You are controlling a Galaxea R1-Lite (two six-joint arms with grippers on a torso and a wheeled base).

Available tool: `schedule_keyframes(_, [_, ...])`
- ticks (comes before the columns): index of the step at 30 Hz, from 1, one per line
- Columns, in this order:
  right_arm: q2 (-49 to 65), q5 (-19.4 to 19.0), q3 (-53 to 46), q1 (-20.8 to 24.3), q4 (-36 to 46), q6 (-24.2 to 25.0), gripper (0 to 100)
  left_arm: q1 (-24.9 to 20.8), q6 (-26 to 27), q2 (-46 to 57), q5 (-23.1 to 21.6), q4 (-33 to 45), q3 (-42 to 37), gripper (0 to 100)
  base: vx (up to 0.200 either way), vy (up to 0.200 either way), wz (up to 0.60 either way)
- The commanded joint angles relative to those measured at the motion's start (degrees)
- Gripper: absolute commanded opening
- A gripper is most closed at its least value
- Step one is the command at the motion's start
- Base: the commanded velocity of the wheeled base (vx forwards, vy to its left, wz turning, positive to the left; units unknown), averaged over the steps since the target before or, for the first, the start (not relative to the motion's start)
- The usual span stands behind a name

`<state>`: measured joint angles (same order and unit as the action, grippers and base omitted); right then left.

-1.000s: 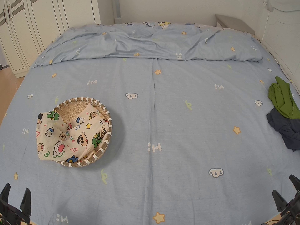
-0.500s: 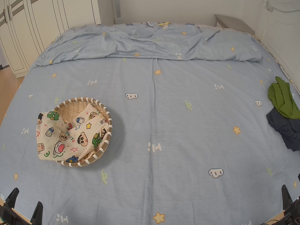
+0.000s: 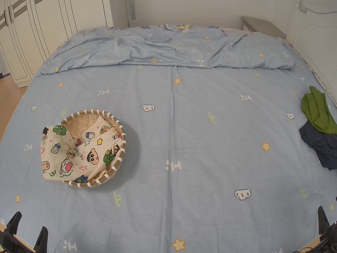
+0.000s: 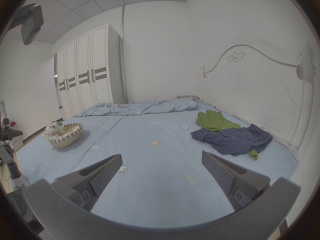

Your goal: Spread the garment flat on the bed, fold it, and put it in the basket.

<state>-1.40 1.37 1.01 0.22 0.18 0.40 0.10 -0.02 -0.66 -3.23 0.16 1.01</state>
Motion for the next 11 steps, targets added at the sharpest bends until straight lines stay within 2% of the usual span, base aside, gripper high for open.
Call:
schedule_keyframes(1, [1.1,-0.1,-1.0,-0.5,0.0,0.2,100,0.0,0.0,0.0,0.0,0.0,-0.9,100,0.000,0.000,0.00])
schedule_keyframes(11, [1.0,-0.6,-1.0,-0.5,0.0,0.2,100,0.0,-0.1,0.0,0.0,0.0,-0.9,100,0.000,0.000,0.00])
